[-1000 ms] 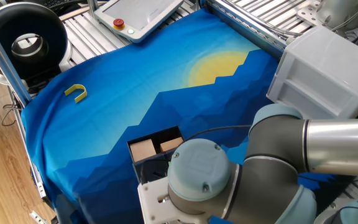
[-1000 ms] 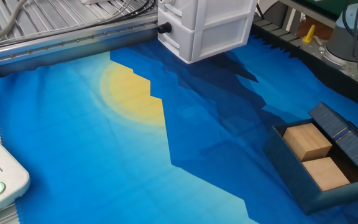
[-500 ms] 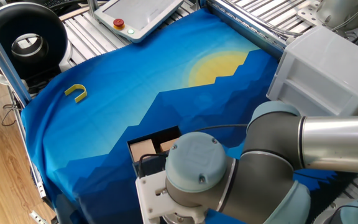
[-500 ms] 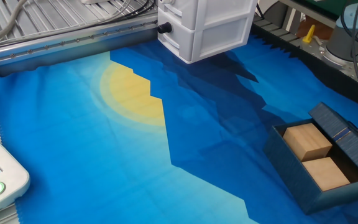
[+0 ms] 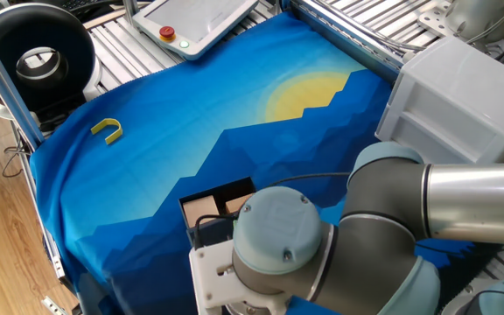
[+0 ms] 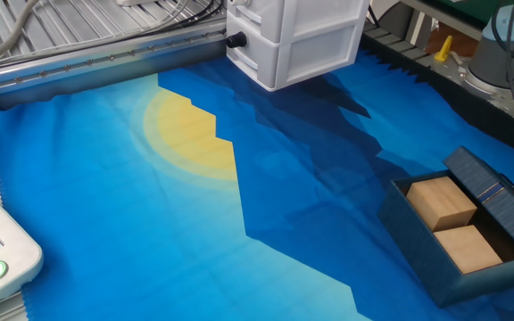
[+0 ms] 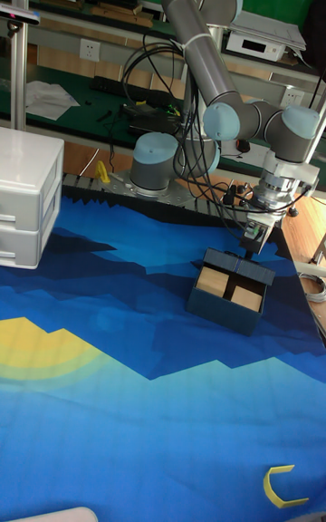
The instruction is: Slide the outer casing onto the gift box
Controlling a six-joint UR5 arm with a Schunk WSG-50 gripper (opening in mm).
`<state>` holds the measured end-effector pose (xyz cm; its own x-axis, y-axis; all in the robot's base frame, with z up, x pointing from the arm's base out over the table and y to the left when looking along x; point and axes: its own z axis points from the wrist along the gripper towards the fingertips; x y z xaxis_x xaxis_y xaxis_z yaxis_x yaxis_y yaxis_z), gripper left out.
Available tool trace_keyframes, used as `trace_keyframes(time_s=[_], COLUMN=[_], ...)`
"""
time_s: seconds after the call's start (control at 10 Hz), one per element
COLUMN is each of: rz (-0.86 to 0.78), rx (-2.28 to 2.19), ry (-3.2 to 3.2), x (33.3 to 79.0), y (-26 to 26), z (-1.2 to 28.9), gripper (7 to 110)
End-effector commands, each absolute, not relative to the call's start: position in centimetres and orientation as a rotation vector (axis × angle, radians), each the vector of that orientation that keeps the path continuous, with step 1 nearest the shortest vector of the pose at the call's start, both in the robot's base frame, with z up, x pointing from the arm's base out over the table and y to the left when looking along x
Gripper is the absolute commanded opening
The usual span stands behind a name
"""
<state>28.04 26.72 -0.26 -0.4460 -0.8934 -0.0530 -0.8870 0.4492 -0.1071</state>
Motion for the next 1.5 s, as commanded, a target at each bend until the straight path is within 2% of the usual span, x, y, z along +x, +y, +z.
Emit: trace_keyframes(time_s=[0.0, 0.4, 1.1, 1.4], rz=[-0.113, -0.199, -0.205, -0.272], rx=[-1.568, -1.635, -1.601, -1.59], ry=[2.573, 2.445, 2.485, 2.509], x=[28.7, 30.9, 30.3, 30.4], y=[26.8, 26.9, 27.3, 26.6], z=[-0.5, 0.1, 1.0, 1.5], gripper=[7, 7, 7, 7])
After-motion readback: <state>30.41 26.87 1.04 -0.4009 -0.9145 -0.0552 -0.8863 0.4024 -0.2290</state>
